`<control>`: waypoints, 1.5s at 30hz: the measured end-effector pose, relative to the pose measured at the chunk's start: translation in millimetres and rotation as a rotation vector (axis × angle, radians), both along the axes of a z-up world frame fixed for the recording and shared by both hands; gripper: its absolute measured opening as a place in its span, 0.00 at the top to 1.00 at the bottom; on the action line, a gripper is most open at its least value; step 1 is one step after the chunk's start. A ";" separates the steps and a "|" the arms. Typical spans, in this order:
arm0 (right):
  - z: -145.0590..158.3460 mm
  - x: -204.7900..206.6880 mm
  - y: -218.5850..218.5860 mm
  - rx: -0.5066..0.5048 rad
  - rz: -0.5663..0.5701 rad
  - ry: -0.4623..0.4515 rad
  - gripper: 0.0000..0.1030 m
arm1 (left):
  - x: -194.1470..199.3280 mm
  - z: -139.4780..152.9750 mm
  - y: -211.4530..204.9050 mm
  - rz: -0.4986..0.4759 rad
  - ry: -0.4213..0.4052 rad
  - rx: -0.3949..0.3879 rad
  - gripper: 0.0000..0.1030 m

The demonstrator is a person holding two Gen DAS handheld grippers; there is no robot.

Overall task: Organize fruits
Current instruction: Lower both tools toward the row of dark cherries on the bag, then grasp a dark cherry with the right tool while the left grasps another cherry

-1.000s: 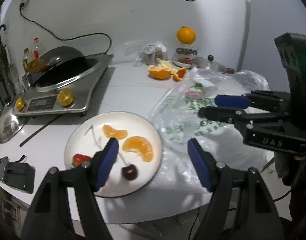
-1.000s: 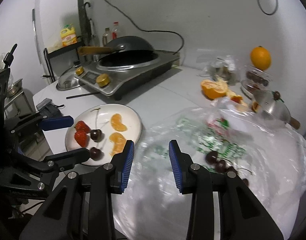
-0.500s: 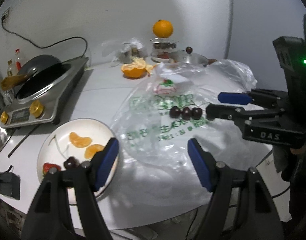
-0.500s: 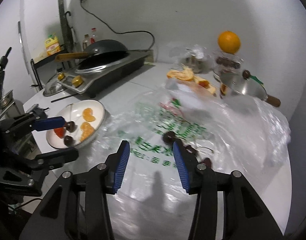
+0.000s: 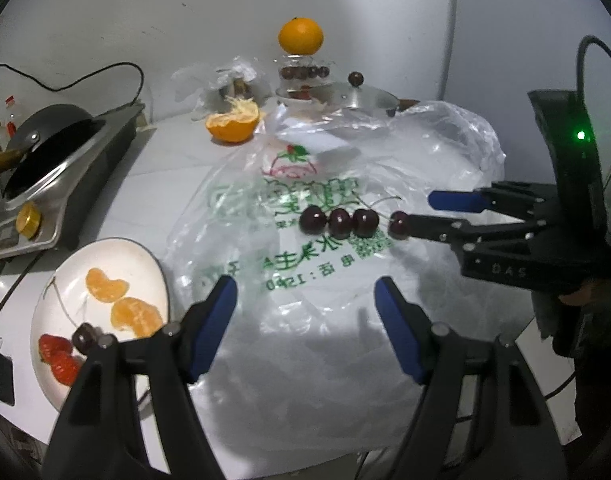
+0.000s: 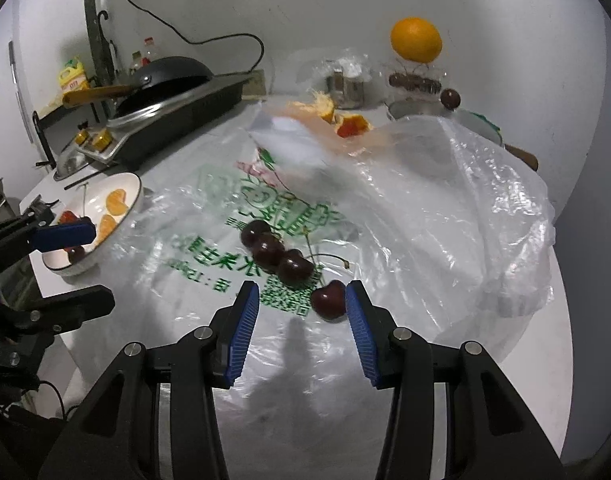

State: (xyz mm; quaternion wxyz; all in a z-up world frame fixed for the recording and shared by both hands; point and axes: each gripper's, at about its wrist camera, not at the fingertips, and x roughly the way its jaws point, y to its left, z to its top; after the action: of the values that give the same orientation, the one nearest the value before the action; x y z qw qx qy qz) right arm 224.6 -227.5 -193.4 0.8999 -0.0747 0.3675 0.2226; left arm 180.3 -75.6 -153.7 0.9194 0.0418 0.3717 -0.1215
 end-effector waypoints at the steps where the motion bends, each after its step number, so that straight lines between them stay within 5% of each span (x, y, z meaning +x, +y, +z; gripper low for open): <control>1: -2.2 2.3 -0.5 -0.004 0.002 0.004 0.54 | 1.7 -1.1 -1.3 -0.001 0.002 0.001 0.29; 22: -35.2 29.6 11.8 -0.115 0.030 0.038 0.70 | 33.0 -17.9 -10.2 -0.012 0.034 0.011 0.30; 34: -17.3 25.9 -10.1 -0.026 0.035 -0.003 0.71 | 63.1 -21.5 -30.0 -0.061 0.018 0.057 0.31; 45: -10.3 30.7 -28.3 0.016 0.001 -0.026 0.71 | 79.6 -30.3 -46.9 -0.125 0.052 0.095 0.46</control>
State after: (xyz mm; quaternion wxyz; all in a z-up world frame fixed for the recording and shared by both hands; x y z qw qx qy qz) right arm 255.3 -255.7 -203.7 0.9051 -0.0706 0.3539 0.2249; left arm 259.9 -122.5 -184.0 0.8970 0.1053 0.3977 -0.1617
